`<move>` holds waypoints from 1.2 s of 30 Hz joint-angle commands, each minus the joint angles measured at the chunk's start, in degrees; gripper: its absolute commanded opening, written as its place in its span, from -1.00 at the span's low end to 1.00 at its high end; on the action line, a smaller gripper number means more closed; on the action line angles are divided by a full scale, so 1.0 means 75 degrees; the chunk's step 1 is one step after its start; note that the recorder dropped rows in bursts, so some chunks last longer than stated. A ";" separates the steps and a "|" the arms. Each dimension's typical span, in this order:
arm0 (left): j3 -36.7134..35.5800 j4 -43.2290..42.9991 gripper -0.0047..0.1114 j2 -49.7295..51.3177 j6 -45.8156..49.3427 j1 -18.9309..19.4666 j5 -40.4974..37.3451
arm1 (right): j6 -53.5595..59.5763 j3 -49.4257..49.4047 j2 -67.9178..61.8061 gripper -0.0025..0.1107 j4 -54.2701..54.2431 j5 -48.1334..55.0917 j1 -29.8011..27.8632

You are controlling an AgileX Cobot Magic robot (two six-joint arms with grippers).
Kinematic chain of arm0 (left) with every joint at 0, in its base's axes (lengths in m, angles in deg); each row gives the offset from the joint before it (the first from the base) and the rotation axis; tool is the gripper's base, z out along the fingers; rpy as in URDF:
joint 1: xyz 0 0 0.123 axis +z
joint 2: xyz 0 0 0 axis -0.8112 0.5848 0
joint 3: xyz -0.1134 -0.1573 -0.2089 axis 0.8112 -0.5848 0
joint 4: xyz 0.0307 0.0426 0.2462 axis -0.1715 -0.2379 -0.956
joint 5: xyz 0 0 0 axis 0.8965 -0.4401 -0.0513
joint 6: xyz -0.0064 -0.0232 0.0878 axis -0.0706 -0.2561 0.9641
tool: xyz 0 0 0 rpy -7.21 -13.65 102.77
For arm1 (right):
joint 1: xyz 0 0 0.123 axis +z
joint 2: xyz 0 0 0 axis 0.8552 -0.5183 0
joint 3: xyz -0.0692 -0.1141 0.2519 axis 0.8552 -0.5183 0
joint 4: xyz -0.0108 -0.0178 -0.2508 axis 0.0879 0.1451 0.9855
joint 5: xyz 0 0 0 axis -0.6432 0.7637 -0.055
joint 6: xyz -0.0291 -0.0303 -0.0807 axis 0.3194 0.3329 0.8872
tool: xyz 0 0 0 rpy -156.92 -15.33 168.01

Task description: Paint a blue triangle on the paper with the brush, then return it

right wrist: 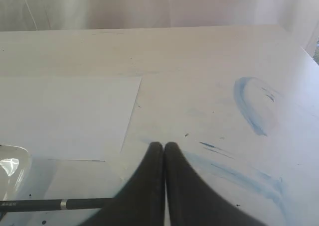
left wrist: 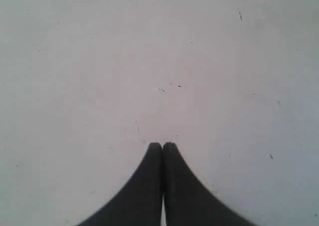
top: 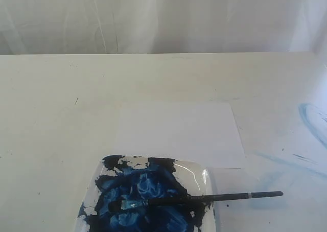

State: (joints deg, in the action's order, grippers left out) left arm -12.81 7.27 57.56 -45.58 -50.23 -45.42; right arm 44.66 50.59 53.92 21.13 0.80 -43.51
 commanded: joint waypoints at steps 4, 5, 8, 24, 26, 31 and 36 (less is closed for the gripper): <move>-0.0031 -0.0005 -0.92 0.0024 -0.0056 -0.0008 0.0003 | -0.0011 -0.0018 0.0051 -0.96 0.0021 -0.0072 0.0010; -0.0031 -0.0005 -0.92 0.0024 -0.0056 -0.0008 0.0003 | -0.0011 -0.0018 0.0051 -0.96 0.0021 -0.0072 0.0010; -0.0031 -0.0005 -0.92 0.0024 -0.0056 -0.0008 0.0003 | -0.0011 -0.0018 0.0051 -0.96 0.0021 -0.0072 0.0010; -0.0031 -0.0005 -0.92 0.0024 -0.0056 -0.0008 0.0003 | -0.1599 -0.0018 0.0051 -0.96 -0.1916 -0.2992 0.0010; -0.0031 -0.0005 -0.92 0.0024 -0.0056 -0.0008 0.0003 | -0.1591 -0.0018 0.0051 -0.96 -0.1916 -0.3576 0.0010; -0.0031 -0.0005 -0.92 0.0024 -0.0056 -0.0008 0.0003 | -0.1591 -0.0018 0.0051 -0.96 -0.1916 -0.5539 0.0010; -0.0031 -0.0005 -0.92 0.0024 -0.0056 -0.0008 0.0003 | -0.1619 -0.0018 0.0051 -0.96 -0.1916 -0.7007 0.0010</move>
State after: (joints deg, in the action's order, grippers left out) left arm -12.81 7.27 57.56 -45.58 -50.23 -45.42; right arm 32.77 50.59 54.05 6.98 -44.81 -43.51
